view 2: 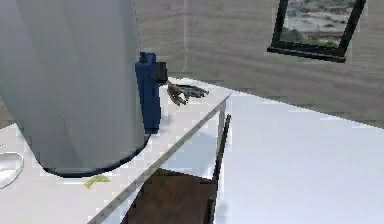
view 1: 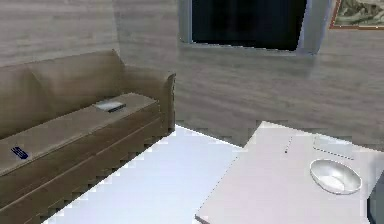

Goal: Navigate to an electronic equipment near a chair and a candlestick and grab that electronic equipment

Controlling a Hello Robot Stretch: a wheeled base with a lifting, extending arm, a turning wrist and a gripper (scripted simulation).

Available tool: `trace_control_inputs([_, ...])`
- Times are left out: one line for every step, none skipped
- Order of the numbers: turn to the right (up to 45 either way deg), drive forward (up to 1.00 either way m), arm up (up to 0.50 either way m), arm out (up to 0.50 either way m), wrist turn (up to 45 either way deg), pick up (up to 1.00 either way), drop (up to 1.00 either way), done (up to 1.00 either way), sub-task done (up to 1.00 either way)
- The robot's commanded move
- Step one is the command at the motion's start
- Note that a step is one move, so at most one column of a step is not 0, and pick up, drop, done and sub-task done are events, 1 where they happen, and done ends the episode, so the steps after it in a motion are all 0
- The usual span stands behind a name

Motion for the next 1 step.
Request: trace_control_inputs([-45.0, 0.0, 0.0, 0.0, 0.0, 0.0, 0.0, 0.0, 0.0])
